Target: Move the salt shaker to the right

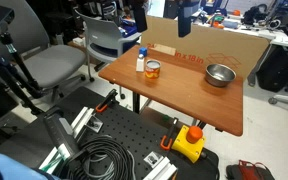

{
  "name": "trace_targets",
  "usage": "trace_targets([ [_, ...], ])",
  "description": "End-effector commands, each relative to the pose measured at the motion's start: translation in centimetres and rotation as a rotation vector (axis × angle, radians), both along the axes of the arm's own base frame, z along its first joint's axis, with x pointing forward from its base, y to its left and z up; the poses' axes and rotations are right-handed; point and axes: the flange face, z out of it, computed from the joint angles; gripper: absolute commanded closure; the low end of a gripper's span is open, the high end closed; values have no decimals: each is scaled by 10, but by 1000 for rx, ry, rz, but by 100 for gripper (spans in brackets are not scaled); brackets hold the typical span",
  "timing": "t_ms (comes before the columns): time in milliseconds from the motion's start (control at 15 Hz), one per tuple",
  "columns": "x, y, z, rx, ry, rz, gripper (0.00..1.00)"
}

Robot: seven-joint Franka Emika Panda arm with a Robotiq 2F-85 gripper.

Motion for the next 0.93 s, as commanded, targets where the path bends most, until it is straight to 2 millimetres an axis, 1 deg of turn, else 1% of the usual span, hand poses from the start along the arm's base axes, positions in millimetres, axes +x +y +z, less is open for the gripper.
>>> trace_targets([
  [0,-1,0,-3,0,11,-2,0],
  [200,-3,-1,-12,2,33,-4,0],
  [533,-3,-1,-12,2,33,-4,0],
  [667,9,-1,-12,18,37,-12,0],
  [867,43,-3,-8,62,8,-10,0],
])
